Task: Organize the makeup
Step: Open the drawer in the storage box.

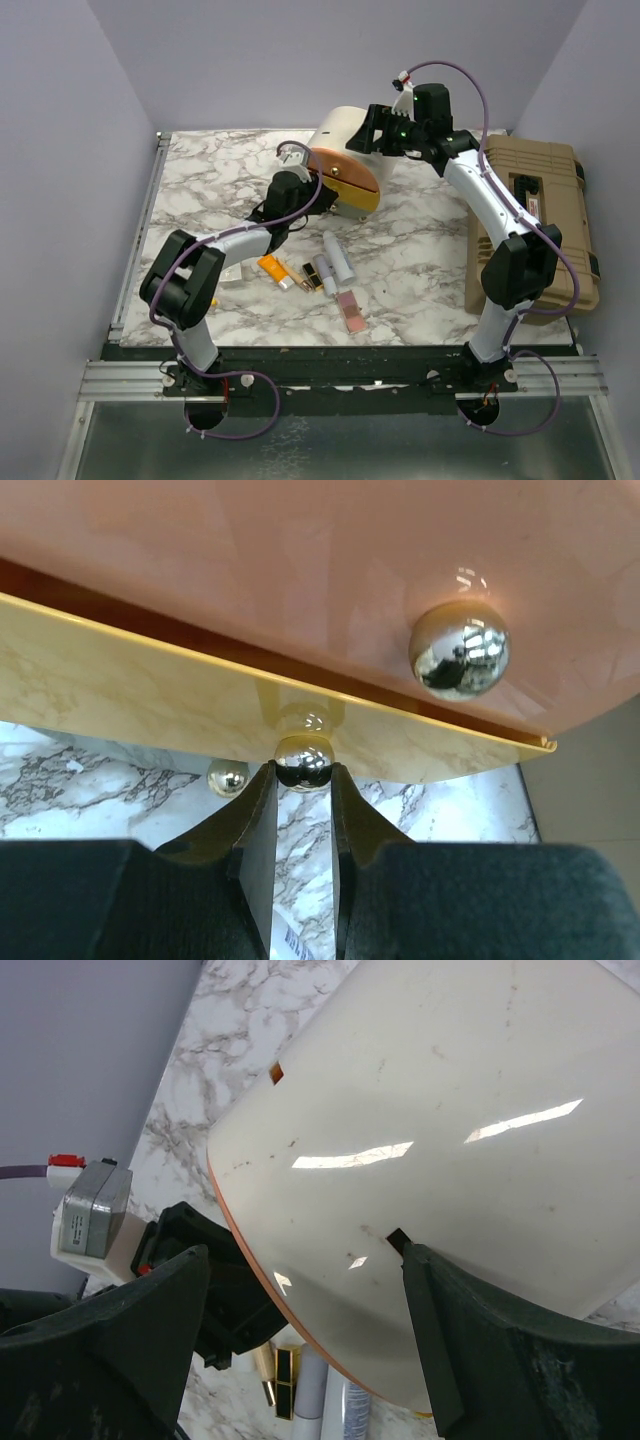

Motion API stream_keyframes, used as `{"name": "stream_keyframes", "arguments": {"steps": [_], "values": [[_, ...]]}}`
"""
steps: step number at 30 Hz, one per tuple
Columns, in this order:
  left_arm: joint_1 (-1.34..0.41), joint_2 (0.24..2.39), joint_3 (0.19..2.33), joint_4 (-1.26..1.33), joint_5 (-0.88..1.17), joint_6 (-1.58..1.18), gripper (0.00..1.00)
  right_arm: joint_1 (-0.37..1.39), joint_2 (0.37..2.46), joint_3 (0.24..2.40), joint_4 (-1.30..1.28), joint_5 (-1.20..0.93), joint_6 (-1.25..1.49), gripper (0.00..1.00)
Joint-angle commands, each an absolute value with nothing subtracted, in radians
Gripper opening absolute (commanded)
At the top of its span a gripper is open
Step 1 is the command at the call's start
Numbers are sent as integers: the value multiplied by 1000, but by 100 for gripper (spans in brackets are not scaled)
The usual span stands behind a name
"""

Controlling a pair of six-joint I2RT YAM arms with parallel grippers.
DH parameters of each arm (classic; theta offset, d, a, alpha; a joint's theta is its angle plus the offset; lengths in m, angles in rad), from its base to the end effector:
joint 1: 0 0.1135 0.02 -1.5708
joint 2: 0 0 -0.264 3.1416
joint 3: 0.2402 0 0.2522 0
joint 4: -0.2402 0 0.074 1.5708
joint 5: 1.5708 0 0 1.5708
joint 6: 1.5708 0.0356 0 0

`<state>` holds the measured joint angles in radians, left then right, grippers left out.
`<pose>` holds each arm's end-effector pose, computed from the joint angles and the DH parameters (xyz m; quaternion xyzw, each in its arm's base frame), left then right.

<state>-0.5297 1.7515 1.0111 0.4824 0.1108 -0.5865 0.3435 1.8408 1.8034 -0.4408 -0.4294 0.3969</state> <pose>0.3385 -0.2027 0.2243 0.0113 0.7916 -0.3599 0.4936 0.4017 0.1594 0.3698 -0.0884 0.8375 0.3534 0.4074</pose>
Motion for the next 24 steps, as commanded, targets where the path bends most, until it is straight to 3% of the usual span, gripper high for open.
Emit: {"name": "stream_keyframes", "arguments": {"steps": [1,24], "values": [[-532,1688,949,494,140,-604,9,364,1871,1788,-548,-416,417,85],[-534,1499,760,436,170,-632,13,357,1885,1792,-541,-440,437,86]]}}
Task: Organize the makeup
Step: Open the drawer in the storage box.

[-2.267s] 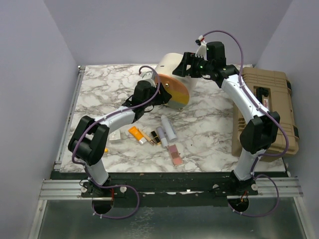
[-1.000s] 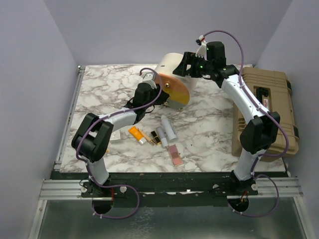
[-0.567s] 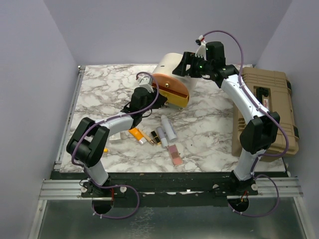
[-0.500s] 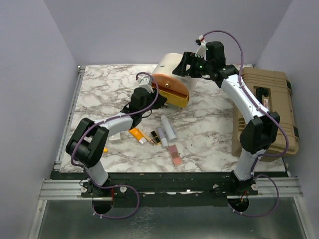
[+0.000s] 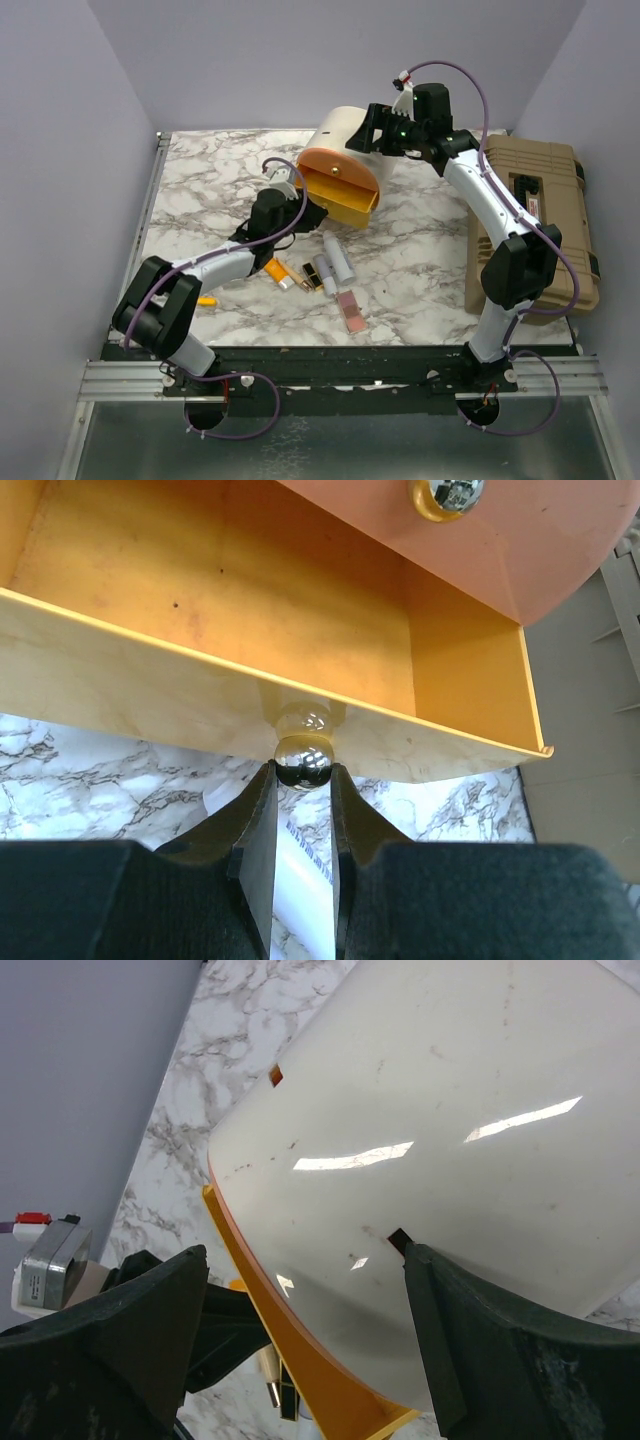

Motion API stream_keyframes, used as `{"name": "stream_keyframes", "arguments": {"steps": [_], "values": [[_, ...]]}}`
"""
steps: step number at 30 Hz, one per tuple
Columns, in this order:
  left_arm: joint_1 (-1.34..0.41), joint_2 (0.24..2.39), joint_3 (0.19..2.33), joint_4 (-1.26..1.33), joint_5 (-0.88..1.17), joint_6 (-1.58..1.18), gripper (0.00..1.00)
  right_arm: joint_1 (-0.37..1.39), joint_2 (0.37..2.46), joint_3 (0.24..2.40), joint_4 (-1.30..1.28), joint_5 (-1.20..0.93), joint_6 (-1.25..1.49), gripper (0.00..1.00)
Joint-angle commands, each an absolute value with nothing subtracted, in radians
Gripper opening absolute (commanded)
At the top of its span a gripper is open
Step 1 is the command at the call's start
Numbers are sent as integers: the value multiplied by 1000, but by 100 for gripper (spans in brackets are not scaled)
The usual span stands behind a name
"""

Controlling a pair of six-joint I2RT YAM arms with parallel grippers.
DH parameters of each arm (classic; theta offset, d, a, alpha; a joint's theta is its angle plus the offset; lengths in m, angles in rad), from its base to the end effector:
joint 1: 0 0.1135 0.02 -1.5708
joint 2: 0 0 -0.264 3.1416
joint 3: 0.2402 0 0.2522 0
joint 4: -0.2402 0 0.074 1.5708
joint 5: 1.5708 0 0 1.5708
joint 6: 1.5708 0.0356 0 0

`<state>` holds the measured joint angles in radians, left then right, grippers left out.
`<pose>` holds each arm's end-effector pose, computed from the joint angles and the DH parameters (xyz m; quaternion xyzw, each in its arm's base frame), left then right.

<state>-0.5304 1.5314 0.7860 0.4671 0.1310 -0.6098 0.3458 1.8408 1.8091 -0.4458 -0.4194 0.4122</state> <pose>0.2870 -0.1737 0.2252 0.0078 0.7976 -0.3683 0.4777 0.4013 0.1600 0.3712 -0.0804 0.8387 0.3533 0.4066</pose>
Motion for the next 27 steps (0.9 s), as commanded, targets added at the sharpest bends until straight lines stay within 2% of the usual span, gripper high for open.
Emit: {"name": "stream_keyframes", "arguments": {"steps": [1,17,24,27], "values": [[-535,1490,750,436,159,-637,13,357,1885,1792,-541,-439,436,86],[-538,1386,674,403,117,-641,14,356,1892,1794,-528,-442,452,86],[-540,1424,699,410,115,-650,24,356,1910,1800,-529,-475,456,87],[-540,1433,729,386,116,-635,40,356,1898,1793,-529,-483,447,87]]}}
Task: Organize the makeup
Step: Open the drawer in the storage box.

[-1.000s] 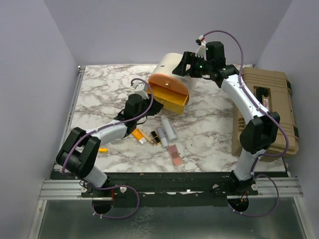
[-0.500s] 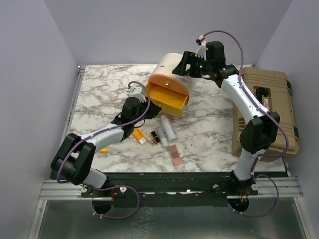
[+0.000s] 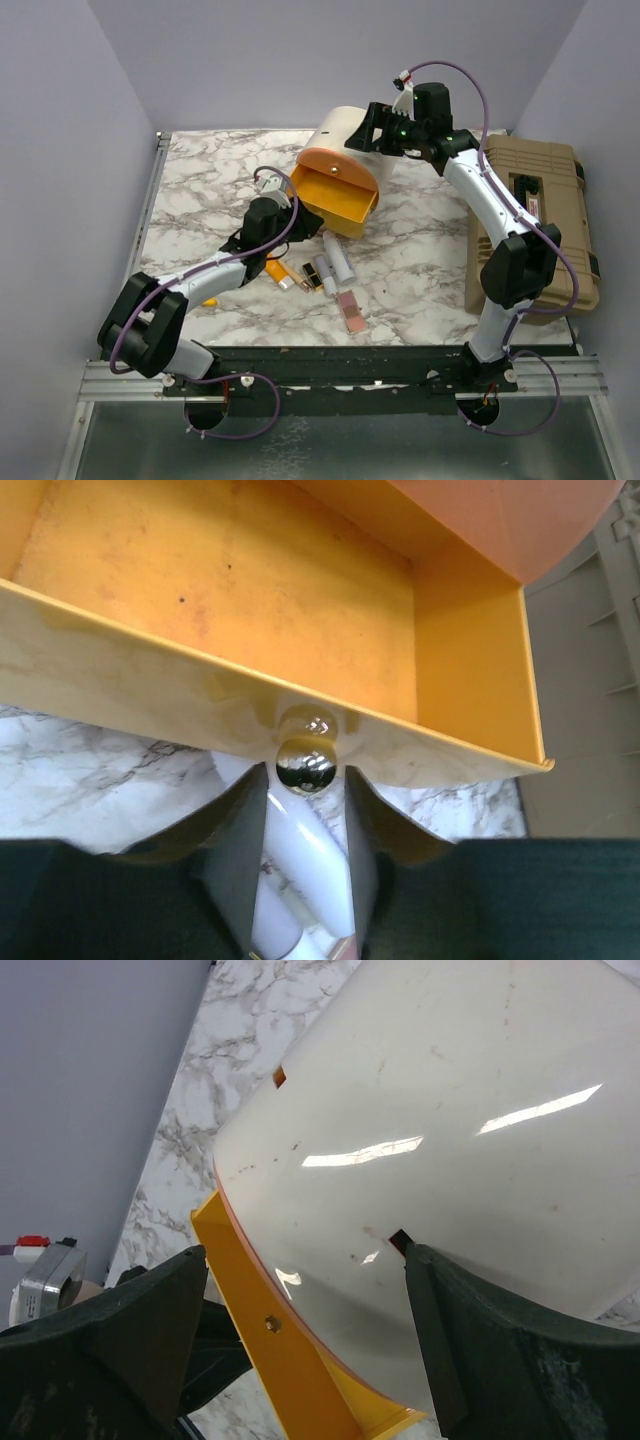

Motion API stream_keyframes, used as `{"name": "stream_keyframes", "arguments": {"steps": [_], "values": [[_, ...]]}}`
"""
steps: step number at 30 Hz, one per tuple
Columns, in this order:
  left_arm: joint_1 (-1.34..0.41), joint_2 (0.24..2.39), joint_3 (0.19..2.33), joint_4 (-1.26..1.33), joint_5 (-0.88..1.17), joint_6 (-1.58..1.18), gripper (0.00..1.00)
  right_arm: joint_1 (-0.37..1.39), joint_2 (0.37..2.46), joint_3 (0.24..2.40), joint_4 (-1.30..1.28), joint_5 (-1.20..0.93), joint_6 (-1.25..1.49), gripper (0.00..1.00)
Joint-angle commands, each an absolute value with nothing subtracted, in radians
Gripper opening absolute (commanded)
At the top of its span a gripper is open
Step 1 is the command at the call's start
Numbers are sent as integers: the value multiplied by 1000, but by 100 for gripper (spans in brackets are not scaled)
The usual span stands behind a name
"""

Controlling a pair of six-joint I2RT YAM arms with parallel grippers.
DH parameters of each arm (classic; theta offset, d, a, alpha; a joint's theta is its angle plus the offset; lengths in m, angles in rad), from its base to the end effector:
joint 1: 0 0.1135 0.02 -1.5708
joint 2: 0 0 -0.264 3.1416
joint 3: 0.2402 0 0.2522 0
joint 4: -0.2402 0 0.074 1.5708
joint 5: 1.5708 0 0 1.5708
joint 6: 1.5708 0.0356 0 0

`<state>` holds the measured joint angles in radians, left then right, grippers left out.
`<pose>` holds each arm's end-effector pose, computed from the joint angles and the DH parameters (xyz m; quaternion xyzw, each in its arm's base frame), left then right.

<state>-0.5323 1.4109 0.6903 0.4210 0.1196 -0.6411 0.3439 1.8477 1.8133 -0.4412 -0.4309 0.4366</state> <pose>0.2616 -0.1590 0.2253 -0.0082 0.8040 -0.3681 0.4669 0.4032 0.1602 0.3703 -0.0725 0.8383 0.3623 0.4009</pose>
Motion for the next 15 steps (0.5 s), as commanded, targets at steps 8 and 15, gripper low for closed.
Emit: {"name": "stream_keyframes", "arguments": {"steps": [8,15], "values": [[-540,1387,725,348,94,-624,56,356,1913,1898,-568,-511,364,100],[-540,1347,722,319,70,-619,59,356,1908,1936,-588,-509,329,100]]}}
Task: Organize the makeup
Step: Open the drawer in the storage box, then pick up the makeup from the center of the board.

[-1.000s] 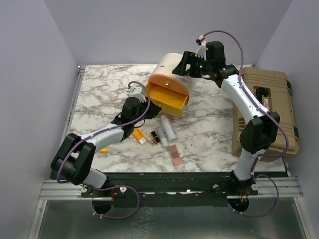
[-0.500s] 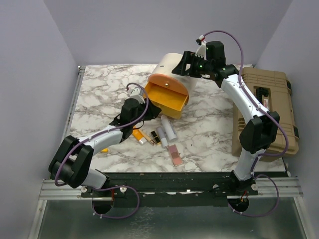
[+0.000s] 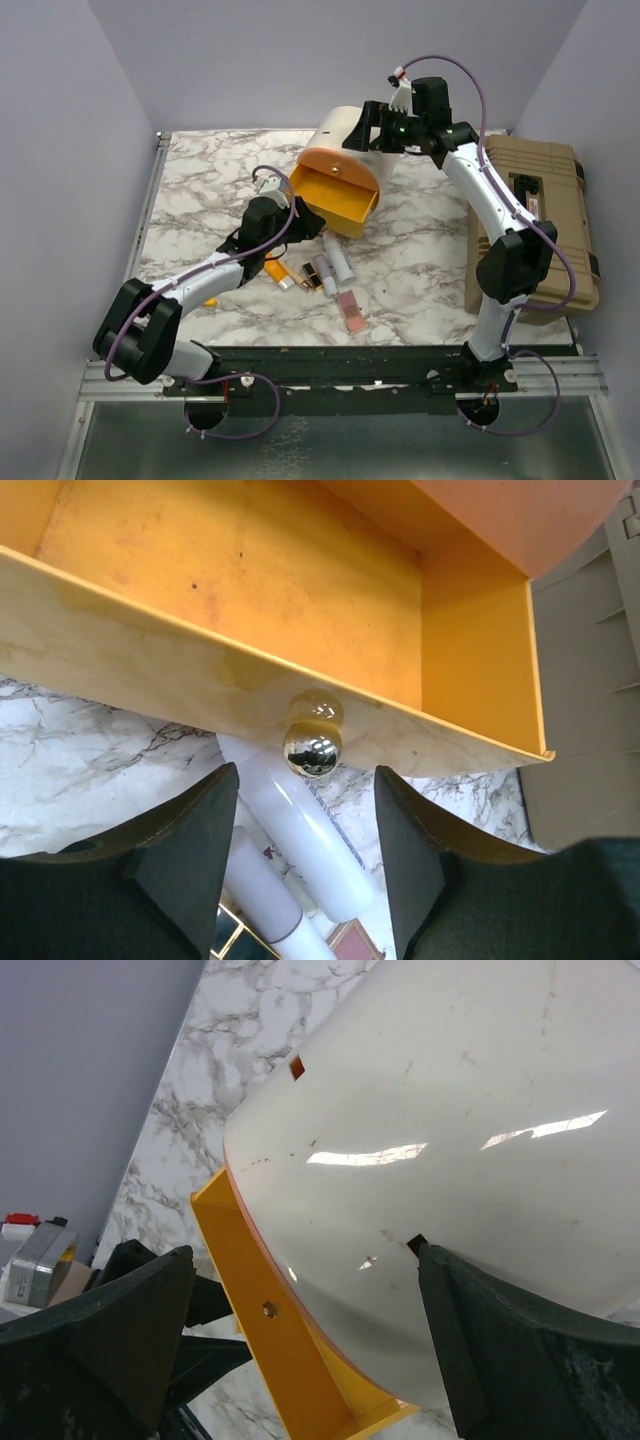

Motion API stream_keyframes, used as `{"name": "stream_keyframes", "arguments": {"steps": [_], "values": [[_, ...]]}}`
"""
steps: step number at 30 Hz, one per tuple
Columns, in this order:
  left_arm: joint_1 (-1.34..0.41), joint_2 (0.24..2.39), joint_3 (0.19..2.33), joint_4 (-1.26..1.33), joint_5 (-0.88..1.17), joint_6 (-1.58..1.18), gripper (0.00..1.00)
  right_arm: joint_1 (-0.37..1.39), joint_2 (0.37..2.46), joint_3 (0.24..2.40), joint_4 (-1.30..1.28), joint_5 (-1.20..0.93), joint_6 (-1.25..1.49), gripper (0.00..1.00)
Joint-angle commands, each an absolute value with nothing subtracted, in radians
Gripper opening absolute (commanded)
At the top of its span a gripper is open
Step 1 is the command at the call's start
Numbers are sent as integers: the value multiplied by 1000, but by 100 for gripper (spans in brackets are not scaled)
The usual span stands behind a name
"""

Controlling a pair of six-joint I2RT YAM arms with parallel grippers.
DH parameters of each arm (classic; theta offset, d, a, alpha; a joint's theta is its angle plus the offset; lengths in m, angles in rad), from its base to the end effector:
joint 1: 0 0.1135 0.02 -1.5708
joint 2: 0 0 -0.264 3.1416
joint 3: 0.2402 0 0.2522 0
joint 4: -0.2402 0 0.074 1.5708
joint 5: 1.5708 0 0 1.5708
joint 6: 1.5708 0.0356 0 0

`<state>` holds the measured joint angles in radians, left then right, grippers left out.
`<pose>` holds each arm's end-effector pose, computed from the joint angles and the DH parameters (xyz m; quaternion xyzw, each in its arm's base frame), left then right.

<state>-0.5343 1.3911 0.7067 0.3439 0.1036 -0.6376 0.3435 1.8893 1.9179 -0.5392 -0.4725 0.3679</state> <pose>0.2595 -0.1578 0.2283 -0.0123 0.8160 -0.3539 0.4568 0.4070 0.1628 0.3795 -0.1081 0.8402 0.3605 0.3905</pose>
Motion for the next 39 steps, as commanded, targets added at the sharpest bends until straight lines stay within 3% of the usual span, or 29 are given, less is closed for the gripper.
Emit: {"name": "stream_keyframes", "arguments": {"steps": [1,17,26,32,39], "values": [[-540,1348,718,318,64,-617,60,355,1903,1930,-578,-525,320,100],[-538,1213,686,286,-51,-652,62,356,1799,1940,-528,-477,307,100],[-539,1200,937,111,-37,-620,63,356,1604,1891,-628,-460,373,100],[-538,1127,928,34,-102,-594,68,356,1375,1560,-534,-557,434,98],[-535,1076,858,-219,-337,-604,78,356,1294,1435,-520,-547,484,96]]}}
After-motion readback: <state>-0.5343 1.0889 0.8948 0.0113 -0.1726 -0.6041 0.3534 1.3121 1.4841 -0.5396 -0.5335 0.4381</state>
